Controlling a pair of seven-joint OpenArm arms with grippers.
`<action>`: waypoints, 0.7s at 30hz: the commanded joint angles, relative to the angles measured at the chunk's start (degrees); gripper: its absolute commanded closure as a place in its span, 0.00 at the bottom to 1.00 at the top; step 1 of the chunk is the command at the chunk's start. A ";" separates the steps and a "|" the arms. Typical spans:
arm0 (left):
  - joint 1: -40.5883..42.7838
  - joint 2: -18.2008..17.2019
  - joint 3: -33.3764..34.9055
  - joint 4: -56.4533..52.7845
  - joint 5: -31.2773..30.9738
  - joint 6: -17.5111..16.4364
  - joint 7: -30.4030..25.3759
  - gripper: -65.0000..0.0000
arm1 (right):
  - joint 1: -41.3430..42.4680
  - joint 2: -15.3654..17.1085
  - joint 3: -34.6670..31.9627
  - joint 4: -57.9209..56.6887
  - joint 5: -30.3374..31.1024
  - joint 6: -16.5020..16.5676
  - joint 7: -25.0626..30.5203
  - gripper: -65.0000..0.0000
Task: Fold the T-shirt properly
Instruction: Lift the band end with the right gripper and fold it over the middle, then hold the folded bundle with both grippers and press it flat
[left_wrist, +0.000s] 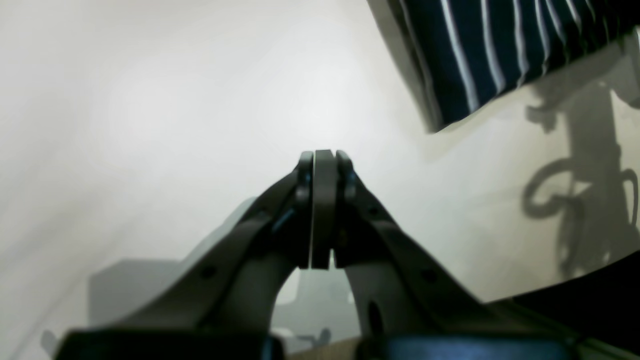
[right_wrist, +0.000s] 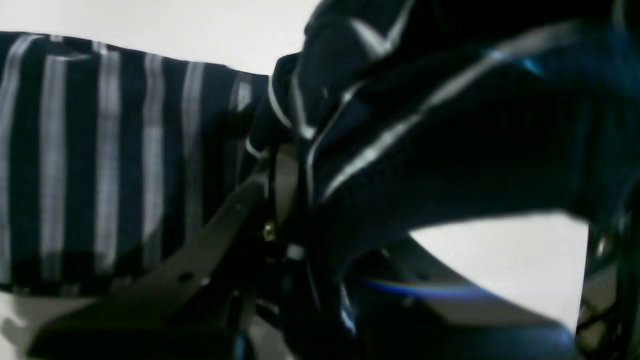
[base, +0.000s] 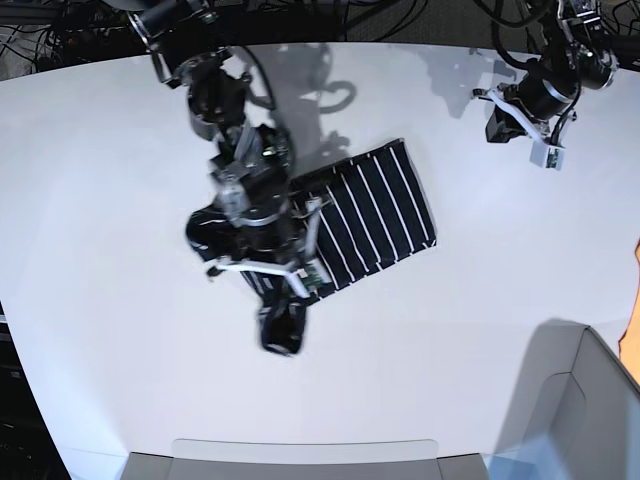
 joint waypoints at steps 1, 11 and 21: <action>-0.08 -0.55 -0.27 0.94 -0.81 -0.12 -1.28 1.00 | 1.94 -0.82 -1.50 -0.44 -1.92 -0.07 0.97 1.00; 1.07 -0.37 -0.27 0.85 -0.89 -0.12 -1.63 1.00 | 7.04 -5.92 -8.62 -15.38 -4.55 -0.07 3.87 1.00; 1.07 -0.20 -0.09 0.85 -0.81 -0.12 -1.63 1.00 | 6.95 -6.71 -14.87 -15.47 -4.38 -0.07 3.96 1.00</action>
